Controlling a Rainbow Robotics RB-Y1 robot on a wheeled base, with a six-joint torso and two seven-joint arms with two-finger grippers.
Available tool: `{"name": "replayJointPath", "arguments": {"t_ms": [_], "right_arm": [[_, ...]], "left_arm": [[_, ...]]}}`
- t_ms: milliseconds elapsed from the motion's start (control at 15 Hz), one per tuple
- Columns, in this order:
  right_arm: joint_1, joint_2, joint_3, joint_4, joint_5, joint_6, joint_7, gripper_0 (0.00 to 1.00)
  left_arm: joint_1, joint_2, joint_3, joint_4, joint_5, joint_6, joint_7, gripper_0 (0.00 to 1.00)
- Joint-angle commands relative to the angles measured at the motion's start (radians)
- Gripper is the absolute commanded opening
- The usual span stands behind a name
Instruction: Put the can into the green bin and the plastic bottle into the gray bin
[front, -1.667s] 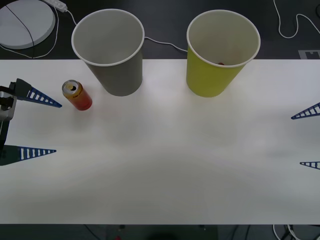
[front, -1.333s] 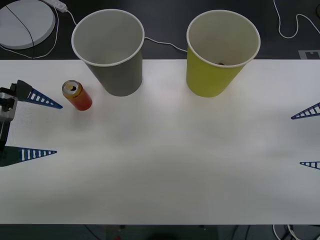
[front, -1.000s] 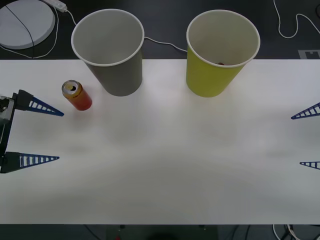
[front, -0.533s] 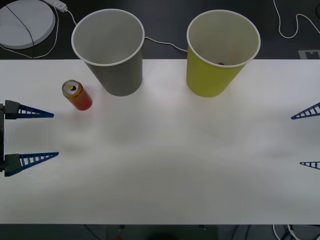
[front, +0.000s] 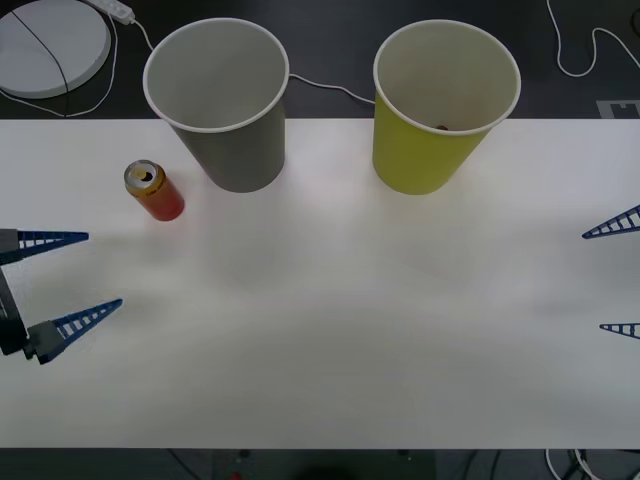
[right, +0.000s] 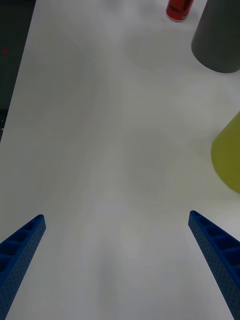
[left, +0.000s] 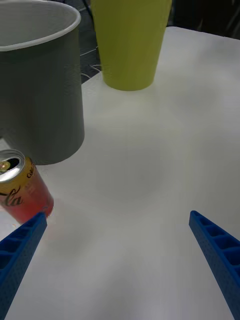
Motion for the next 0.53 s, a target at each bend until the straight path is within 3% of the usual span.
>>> {"name": "replayJointPath", "arguments": {"t_ms": [67,400,533], "right_arm": [[0.000,0.000,0.000,0.000,0.000,0.000,0.000,1.00],[0.000,0.000,0.000,0.000,0.000,0.000,0.000,1.00],[0.000,0.000,0.000,0.000,0.000,0.000,0.000,1.00]], "left_arm": [[0.031,-0.100,0.002,0.002,0.002,0.076,-0.098,1.00],[0.028,-0.271,0.006,0.068,0.005,0.128,-0.313,1.00],[0.028,-0.328,0.017,0.075,0.002,0.142,-0.328,1.00]]}}
